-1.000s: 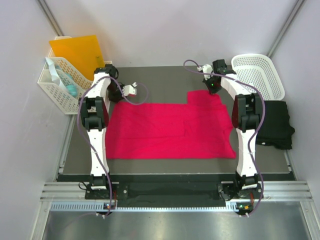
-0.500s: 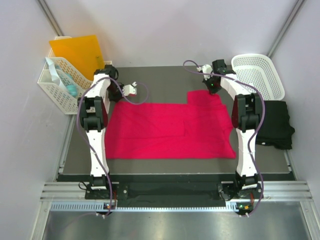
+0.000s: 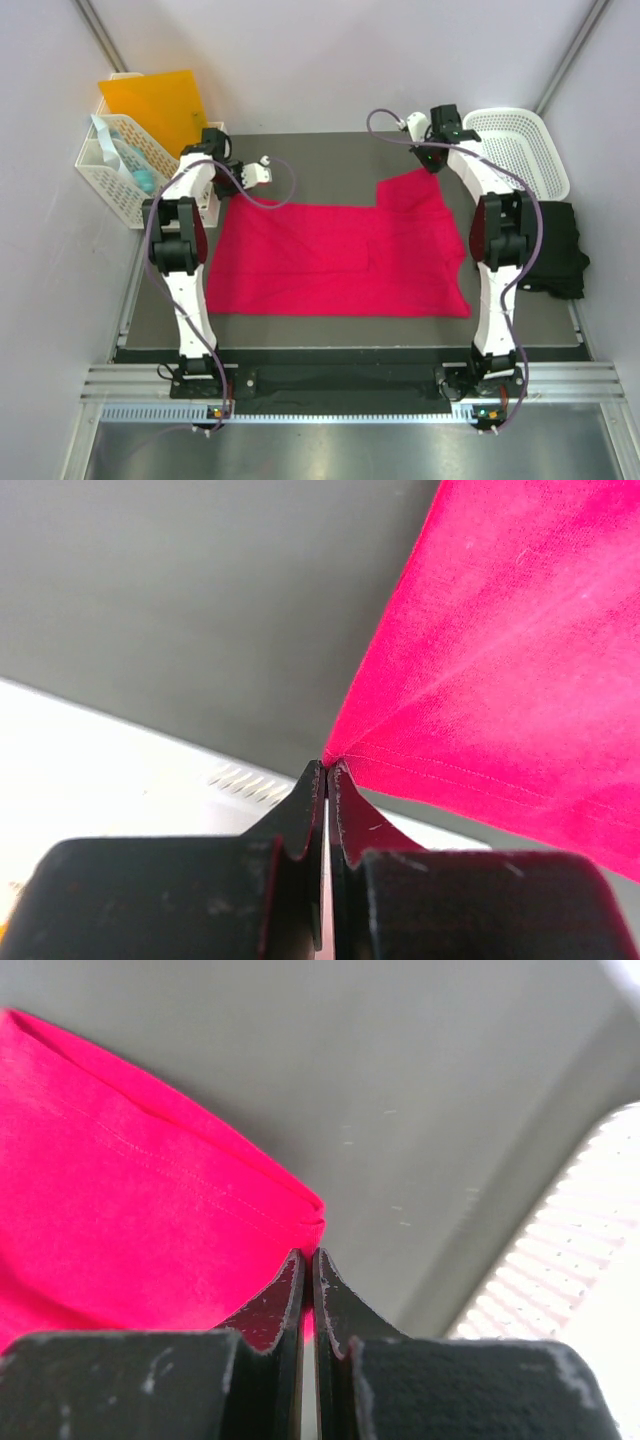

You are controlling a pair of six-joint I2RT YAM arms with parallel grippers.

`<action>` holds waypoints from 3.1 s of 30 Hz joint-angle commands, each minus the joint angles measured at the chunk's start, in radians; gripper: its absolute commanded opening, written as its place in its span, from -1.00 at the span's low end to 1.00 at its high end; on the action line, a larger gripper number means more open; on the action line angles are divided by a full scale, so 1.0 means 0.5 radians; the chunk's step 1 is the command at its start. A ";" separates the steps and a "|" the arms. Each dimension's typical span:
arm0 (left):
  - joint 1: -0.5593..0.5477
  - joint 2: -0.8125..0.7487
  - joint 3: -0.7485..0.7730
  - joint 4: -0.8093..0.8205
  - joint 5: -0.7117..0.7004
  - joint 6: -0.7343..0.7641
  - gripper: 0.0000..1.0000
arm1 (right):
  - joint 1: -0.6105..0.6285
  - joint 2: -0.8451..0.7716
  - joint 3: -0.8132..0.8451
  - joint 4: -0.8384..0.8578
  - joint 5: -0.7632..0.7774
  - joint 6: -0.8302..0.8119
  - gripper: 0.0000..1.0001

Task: Fold and stack the t-shirts
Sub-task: Fold the tshirt

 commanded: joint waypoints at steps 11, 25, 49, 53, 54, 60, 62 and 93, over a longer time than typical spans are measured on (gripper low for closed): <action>0.057 -0.439 -0.297 0.180 -0.100 -0.030 -1.00 | -0.006 -0.701 -0.477 0.092 0.026 -0.247 -1.00; 0.082 -0.832 -0.781 0.192 -0.140 0.053 -1.00 | -0.059 -1.232 -0.959 -0.067 -0.112 -0.490 -1.00; 0.079 -1.258 -1.245 0.115 -0.127 0.132 -1.00 | -0.187 -1.772 -1.604 -0.356 -0.045 -1.069 -1.00; 0.091 -1.274 -1.257 0.042 -0.118 0.172 -1.00 | -0.191 -1.836 -1.637 -0.445 -0.066 -1.115 -1.00; 0.091 -1.283 -1.273 0.024 -0.112 0.187 -1.00 | -0.188 -1.843 -1.638 -0.470 -0.075 -1.125 -1.00; 0.088 -1.323 -1.380 -0.004 -0.146 0.270 -1.00 | -0.191 -1.867 -1.665 -0.589 -0.100 -1.189 -1.00; 0.091 -1.344 -1.417 -0.007 -0.173 0.301 -1.00 | -0.187 -1.876 -1.699 -0.605 -0.097 -1.217 -1.00; 0.091 -1.317 -1.610 0.134 -0.216 0.313 -1.00 | 0.165 -1.757 -1.831 -0.583 -0.189 -1.220 -1.00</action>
